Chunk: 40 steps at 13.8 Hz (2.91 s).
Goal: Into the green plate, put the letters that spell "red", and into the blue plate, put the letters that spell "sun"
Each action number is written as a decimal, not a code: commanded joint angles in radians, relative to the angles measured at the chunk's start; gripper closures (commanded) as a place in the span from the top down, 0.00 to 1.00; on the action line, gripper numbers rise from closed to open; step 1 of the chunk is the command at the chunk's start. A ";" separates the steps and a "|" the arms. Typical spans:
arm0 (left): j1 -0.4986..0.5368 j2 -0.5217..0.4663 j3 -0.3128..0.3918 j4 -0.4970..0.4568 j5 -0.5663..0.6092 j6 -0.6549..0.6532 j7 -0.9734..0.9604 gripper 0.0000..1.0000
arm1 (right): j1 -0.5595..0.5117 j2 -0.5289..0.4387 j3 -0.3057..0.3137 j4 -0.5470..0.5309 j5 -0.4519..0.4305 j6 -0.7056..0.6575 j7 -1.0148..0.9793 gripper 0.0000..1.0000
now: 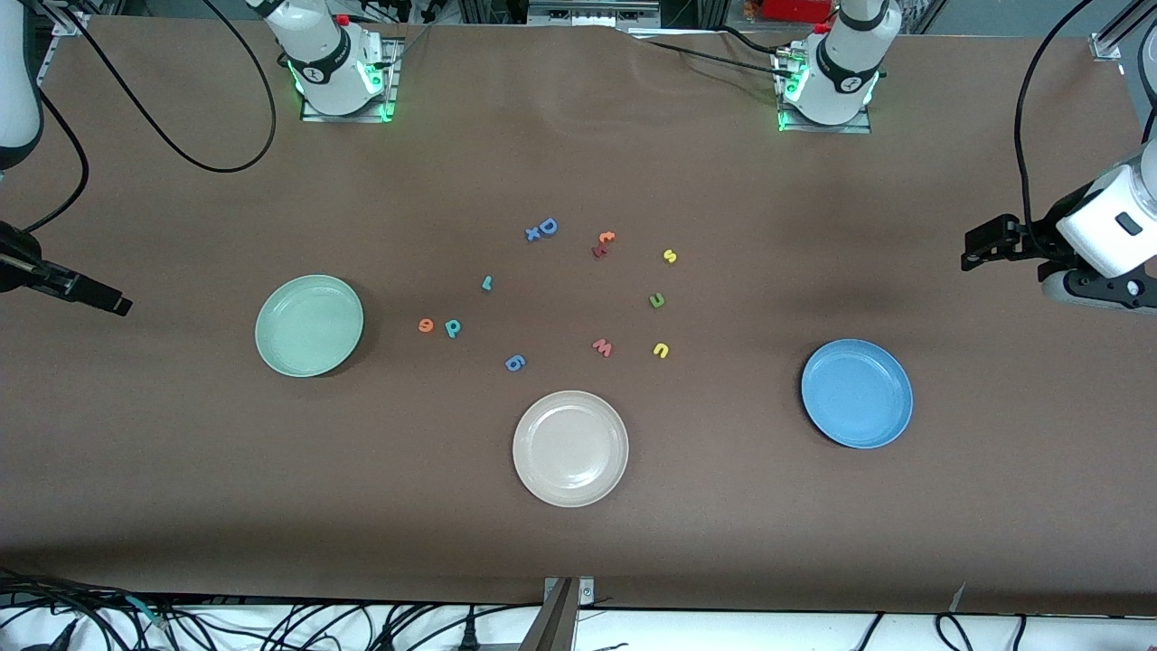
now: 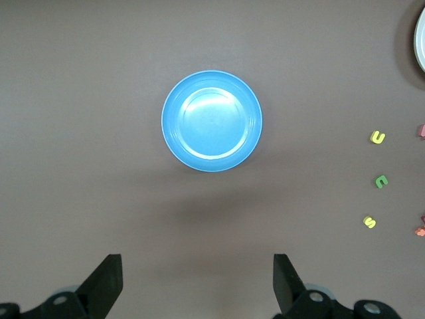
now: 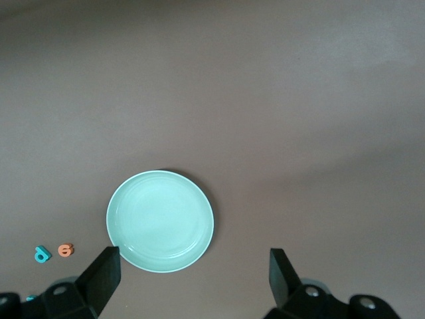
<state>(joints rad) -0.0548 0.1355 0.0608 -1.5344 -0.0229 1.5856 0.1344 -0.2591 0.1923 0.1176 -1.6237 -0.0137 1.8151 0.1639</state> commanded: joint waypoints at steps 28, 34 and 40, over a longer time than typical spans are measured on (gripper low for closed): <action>0.007 0.012 0.004 0.025 -0.011 -0.007 0.022 1.00 | -0.003 -0.011 0.008 -0.005 0.018 -0.034 0.003 0.99; 0.009 0.012 0.004 0.025 -0.011 -0.007 0.022 1.00 | 0.000 -0.011 0.056 -0.013 0.024 -0.033 0.082 0.99; 0.010 0.012 0.005 0.025 -0.012 -0.007 0.022 1.00 | 0.000 -0.013 0.099 -0.013 0.038 -0.034 0.130 0.99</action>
<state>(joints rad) -0.0509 0.1362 0.0641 -1.5344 -0.0229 1.5856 0.1345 -0.2549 0.1901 0.1898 -1.6300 0.0080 1.7897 0.2496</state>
